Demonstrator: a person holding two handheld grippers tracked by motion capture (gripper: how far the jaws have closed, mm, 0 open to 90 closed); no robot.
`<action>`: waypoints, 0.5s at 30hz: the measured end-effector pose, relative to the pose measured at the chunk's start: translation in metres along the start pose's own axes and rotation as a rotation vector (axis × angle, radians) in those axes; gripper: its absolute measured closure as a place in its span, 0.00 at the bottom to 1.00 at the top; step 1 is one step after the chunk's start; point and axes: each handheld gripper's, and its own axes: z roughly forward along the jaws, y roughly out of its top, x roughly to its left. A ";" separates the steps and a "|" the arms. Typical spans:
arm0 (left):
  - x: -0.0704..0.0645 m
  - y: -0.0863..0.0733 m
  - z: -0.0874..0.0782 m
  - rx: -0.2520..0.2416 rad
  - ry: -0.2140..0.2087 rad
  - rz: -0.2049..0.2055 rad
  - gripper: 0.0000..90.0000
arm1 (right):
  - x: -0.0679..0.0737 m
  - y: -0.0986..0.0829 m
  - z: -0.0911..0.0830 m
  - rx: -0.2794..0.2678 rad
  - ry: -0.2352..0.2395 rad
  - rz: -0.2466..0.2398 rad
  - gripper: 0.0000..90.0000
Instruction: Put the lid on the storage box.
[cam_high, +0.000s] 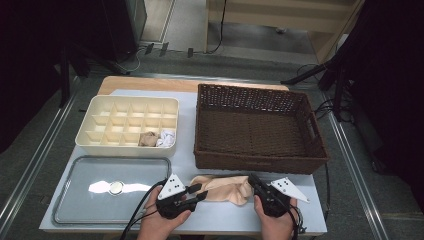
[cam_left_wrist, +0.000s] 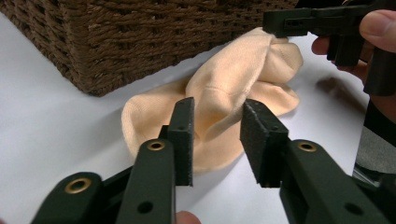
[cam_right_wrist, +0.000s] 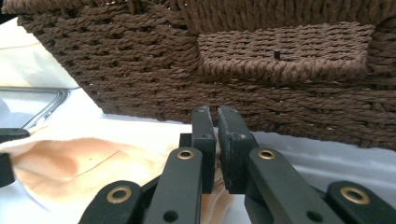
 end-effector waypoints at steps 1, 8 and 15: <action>0.000 0.000 0.001 -0.003 -0.004 0.001 0.77 | 0.000 0.000 0.000 0.000 0.002 0.000 0.96; 0.001 0.003 -0.002 -0.009 -0.004 0.025 0.98 | 0.007 0.001 -0.009 -0.024 0.039 -0.019 0.97; -0.001 0.005 -0.011 -0.025 -0.019 0.036 1.00 | 0.013 0.003 -0.024 -0.057 0.077 -0.009 0.98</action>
